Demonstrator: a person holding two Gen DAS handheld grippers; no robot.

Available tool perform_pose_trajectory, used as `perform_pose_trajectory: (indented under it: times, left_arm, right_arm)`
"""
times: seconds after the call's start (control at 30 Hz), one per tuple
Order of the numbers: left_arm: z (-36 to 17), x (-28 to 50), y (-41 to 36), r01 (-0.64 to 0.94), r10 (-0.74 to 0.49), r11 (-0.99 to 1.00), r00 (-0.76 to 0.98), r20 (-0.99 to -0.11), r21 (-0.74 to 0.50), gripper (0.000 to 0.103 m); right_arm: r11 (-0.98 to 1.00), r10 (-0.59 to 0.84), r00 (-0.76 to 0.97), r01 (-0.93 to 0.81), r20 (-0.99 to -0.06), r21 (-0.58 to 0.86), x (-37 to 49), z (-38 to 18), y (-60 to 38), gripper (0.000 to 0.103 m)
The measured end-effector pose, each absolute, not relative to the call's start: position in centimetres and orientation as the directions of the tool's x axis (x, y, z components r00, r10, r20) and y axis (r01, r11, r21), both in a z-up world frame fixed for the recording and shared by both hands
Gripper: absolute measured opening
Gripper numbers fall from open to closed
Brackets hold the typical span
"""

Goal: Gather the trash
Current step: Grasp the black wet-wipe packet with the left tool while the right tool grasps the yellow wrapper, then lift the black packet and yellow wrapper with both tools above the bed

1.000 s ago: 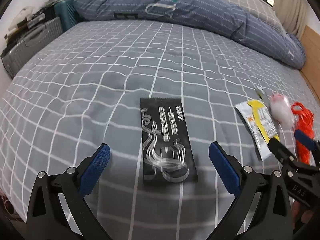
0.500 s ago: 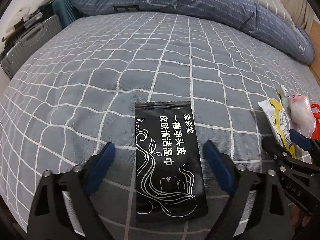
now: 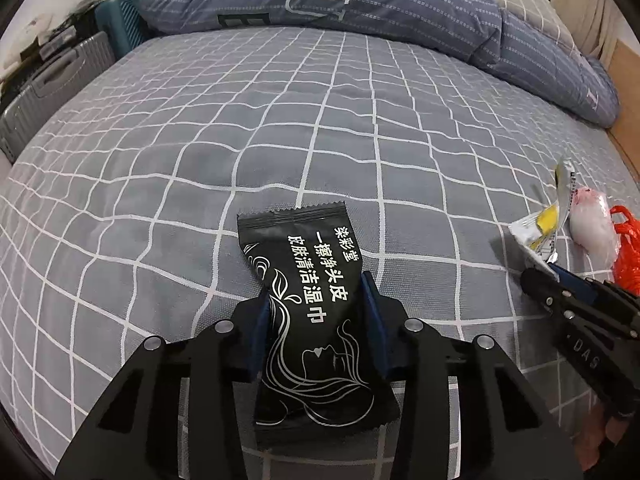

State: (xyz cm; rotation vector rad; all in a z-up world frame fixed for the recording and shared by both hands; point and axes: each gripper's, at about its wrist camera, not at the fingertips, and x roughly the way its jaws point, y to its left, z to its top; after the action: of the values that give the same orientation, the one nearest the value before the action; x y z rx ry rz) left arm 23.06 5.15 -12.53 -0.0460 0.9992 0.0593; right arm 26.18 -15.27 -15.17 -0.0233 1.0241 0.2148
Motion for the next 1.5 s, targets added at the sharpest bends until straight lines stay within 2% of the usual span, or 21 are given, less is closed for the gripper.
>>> perform_pose_trajectory:
  times: [0.1, 0.3, 1.1, 1.5]
  left_arm:
    - [-12.4, 23.0, 5.2, -0.066, 0.025, 0.998, 0.541, -0.841, -0.013, 0.037]
    - [-11.8, 22.9, 5.9, -0.077, 0.017, 0.997, 0.547, -0.837, -0.031, 0.034]
    - [-3.4, 17.7, 6.3, -0.062, -0.001, 0.997, 0.630, -0.777, -0.052, 0.033]
    - [-1.8, 12.6, 5.3, -0.048, -0.041, 0.994, 0.647, -0.761, -0.094, 0.033]
  right_arm:
    - [0.975, 0.193, 0.496, -0.192, -0.846, 0.110, 26.1, -15.1, -15.7, 0.019]
    - [0.977, 0.182, 0.528, -0.193, -0.829, 0.091, 25.5, -13.9, -15.5, 0.018]
    - [0.982, 0.137, 0.650, -0.190, -0.747, 0.015, 19.3, -5.6, -16.0, 0.017]
    - [0.987, 0.102, 0.700, -0.162, -0.707, -0.018, 14.0, -3.2, -17.2, 0.017]
